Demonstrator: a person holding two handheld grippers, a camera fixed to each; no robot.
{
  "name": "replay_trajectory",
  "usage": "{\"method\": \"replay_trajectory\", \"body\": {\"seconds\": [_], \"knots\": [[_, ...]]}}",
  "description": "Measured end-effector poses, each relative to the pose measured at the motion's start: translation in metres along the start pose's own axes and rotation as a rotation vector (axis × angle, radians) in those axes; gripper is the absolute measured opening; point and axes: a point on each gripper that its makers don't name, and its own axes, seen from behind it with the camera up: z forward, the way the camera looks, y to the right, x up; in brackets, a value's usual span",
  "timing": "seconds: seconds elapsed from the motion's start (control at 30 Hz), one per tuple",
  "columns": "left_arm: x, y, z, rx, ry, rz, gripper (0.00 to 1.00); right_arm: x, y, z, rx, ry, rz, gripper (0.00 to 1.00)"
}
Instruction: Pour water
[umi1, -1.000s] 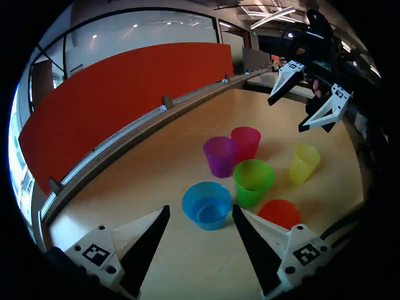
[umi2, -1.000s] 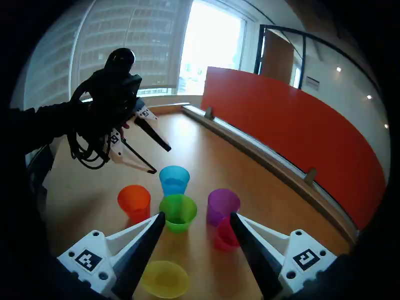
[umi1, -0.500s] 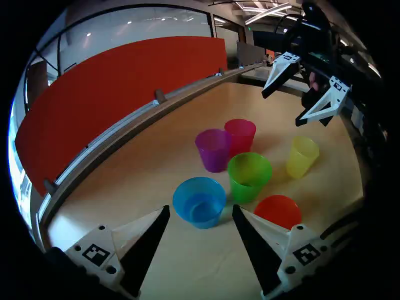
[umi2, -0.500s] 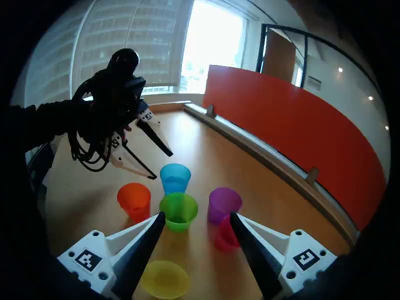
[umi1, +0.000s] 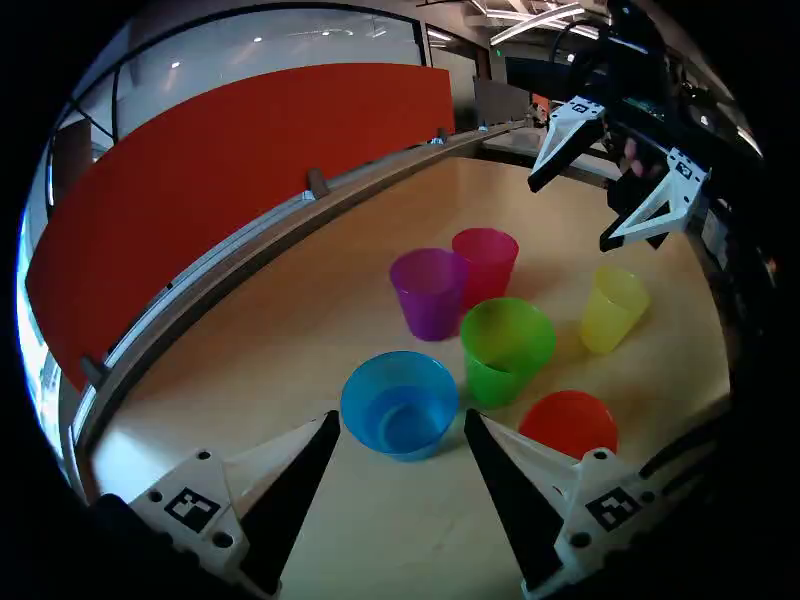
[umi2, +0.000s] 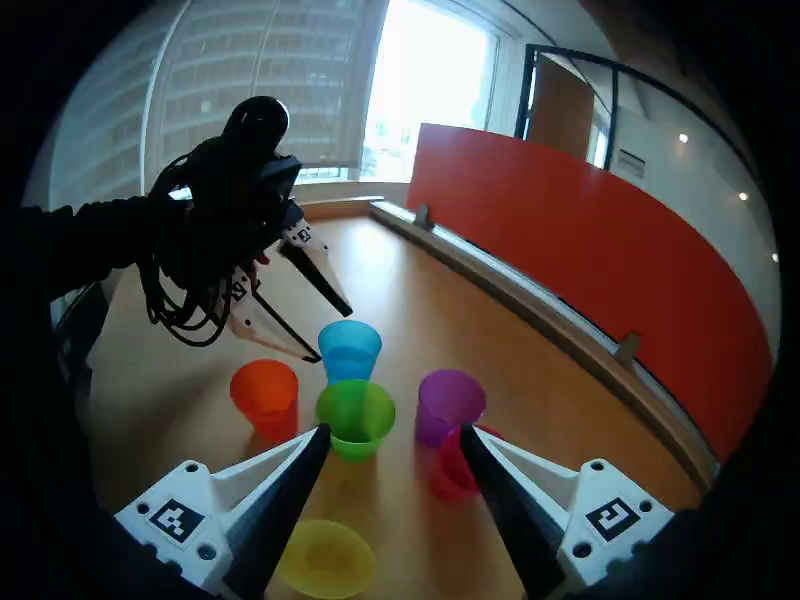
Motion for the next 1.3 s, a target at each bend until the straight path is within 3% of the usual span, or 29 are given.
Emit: {"method": "replay_trajectory", "body": {"seconds": [0.63,1.3], "knots": [[-0.005,-0.003,0.025,-0.016,-0.023,-0.012,0.93,-0.006,0.0,0.004,0.004,-0.012,-0.005,1.0],[-0.005,-0.001,0.039,-0.017,-0.028,-0.02,0.93,-0.01,0.002,0.003,-0.002,-0.015,-0.004,1.0]]}}
